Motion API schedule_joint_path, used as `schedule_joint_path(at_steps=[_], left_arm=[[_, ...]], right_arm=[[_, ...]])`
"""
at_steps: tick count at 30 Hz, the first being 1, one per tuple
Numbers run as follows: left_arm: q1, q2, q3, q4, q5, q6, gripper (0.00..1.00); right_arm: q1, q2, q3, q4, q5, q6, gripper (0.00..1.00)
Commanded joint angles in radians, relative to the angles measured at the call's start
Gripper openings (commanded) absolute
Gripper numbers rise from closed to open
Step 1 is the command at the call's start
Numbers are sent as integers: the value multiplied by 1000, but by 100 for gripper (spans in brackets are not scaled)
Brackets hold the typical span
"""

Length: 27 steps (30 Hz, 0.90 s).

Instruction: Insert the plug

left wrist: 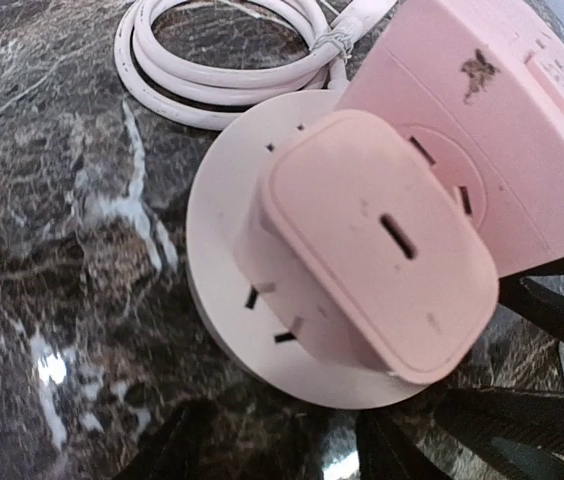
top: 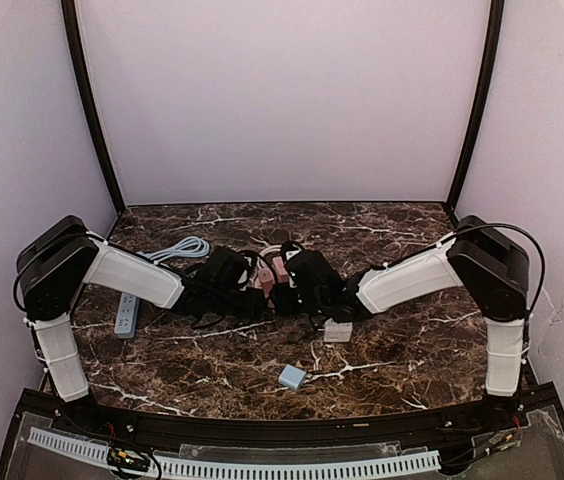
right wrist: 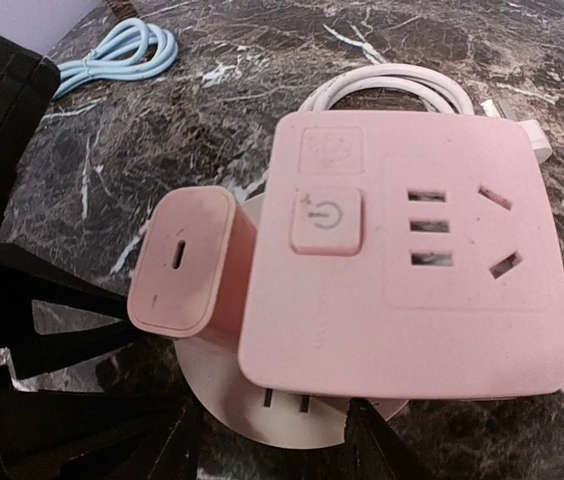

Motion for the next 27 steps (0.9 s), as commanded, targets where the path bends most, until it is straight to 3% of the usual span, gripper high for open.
schedule_joint_path(at_steps=[1,8,17,27], left_arm=[[59,79,62,-25,68,32,54],[117,136,135,-18,109,47,54],[117,53,39,-7,172,12,56],[115,-231,-125,-131,62,-29,79]], right_arm=[[-65,72,90,27,-95,-57,49],[-104,117,175,26,-142,-91,49],[-102,0,53,62,-182,-78,53],[-67,-161,-43,58,-201,-113,69]])
